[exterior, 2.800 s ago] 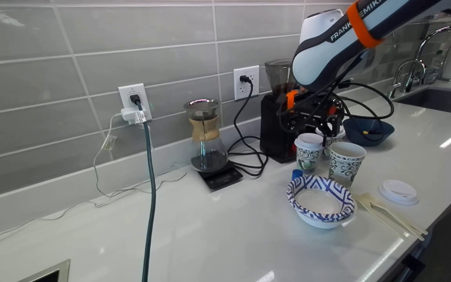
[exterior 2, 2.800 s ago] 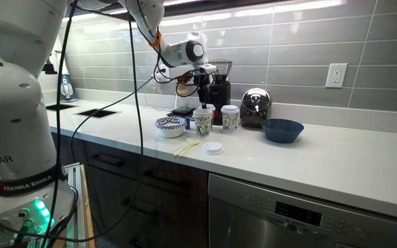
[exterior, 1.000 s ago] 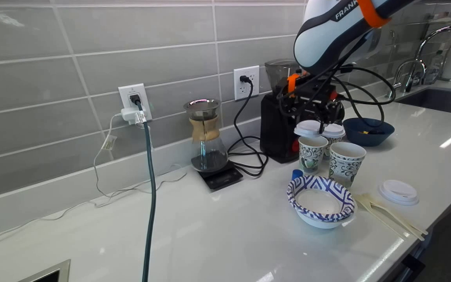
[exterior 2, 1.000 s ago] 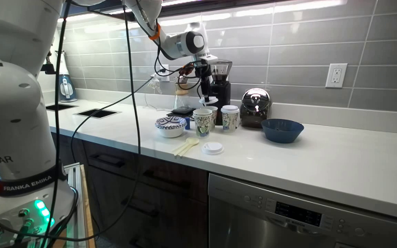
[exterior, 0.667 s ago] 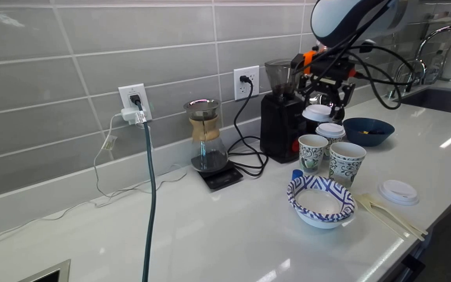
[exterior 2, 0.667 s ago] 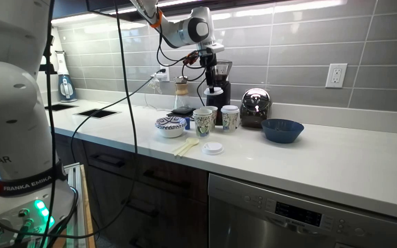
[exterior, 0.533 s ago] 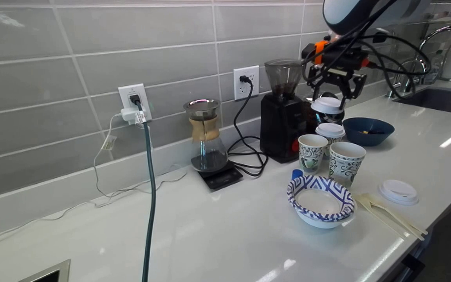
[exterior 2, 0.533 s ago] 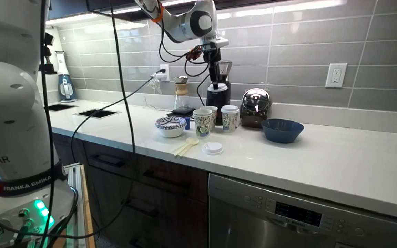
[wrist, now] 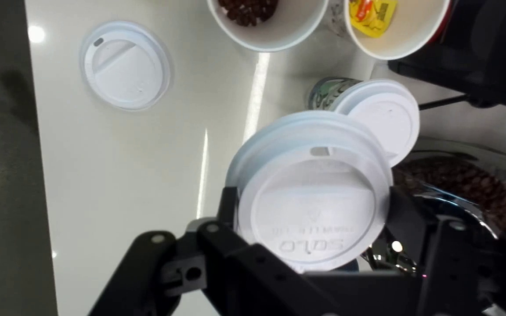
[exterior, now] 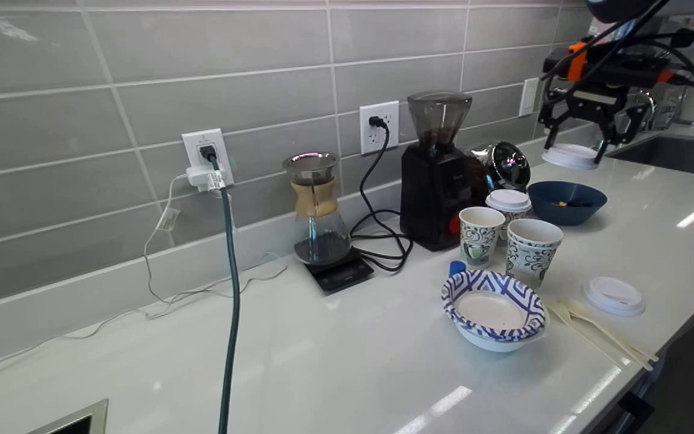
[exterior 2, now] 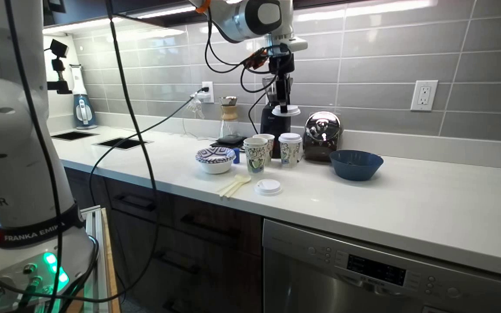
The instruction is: Take the lid off the cup
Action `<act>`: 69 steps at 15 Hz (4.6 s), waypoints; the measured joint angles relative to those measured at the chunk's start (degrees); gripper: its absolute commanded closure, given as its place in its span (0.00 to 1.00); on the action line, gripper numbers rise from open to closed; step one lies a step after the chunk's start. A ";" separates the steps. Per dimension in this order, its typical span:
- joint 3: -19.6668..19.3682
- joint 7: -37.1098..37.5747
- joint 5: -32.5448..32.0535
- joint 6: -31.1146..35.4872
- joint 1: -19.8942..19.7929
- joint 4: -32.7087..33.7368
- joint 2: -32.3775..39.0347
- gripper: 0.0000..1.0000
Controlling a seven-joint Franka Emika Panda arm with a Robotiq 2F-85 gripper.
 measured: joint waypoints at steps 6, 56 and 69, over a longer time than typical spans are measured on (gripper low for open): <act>-2.43 -17.20 5.39 -2.02 -4.94 -9.52 -8.03 0.17; -1.22 -22.49 3.54 -4.16 -3.50 -10.57 -5.38 0.00; -3.82 -36.94 16.79 -8.40 -9.47 -7.97 4.24 0.00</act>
